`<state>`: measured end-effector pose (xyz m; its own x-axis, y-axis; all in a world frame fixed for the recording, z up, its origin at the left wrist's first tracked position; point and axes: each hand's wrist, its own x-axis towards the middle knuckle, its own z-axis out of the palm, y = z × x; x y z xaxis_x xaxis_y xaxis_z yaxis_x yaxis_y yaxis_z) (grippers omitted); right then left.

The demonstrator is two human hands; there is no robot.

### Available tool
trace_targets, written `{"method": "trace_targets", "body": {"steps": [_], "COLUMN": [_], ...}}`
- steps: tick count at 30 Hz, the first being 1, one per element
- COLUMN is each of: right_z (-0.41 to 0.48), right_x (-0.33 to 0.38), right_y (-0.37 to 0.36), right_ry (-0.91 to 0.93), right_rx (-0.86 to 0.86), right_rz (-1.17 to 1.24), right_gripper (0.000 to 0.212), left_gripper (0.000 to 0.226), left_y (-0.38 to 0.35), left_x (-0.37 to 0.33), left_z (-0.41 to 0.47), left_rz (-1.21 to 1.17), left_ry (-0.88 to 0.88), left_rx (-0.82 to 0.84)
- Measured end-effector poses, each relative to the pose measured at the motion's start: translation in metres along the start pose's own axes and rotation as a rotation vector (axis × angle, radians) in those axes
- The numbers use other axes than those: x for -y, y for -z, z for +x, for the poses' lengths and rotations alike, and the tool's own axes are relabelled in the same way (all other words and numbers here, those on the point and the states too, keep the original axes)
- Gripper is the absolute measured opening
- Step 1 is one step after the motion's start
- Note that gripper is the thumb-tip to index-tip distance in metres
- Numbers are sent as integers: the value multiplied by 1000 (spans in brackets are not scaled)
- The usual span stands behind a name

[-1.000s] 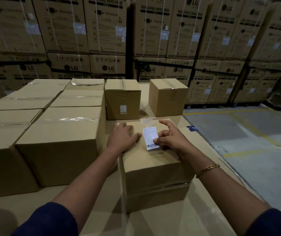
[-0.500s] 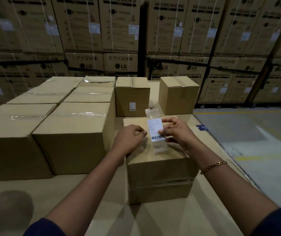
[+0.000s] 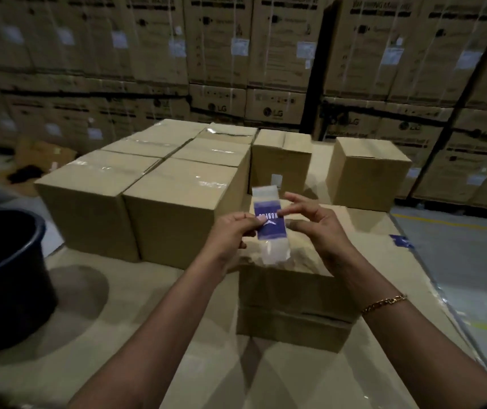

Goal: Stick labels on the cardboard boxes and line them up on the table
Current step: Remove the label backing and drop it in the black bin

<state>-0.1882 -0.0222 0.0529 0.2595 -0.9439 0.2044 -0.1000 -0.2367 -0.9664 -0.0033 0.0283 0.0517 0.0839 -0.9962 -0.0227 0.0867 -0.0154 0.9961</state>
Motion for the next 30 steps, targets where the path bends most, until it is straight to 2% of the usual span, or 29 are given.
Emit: {"method": "trace_targets", "body": {"steps": [3,7,10,14,17,20,25,30], "right_z": [1,2,8,19,30,45,61,66], "right_x": [5,11,14,25,38,58,80,66], "right_y": [-30,-84,-135,-211,-277,-344,-445,-469], "right_ry": [-126,-160,-179,-233,-298,-289,-308,-265], "right_rx": [69,325,444,486,568,657,705,723], "right_rz": [133,-62,-45,3,33,14,-9,-167], "right_gripper": [22,15,10,15,15,16,19,16], "left_gripper": [13,14,16,22,22,24,22,19], "left_y": [26,72,115,192,248,302,366,381], "left_x": [9,12,9,4,-8,-15,-19,-22], "left_z": [-15,-44,-69,-100,-126,-147,-165,-152], "left_rz": [48,83,115,83,64,107,125,138], "left_ry": [-34,-76,-86,-85,-122,-132,-150,-238], "left_rx": [-148,-284,-412,-731,-888,-950,-1055,-1065]}}
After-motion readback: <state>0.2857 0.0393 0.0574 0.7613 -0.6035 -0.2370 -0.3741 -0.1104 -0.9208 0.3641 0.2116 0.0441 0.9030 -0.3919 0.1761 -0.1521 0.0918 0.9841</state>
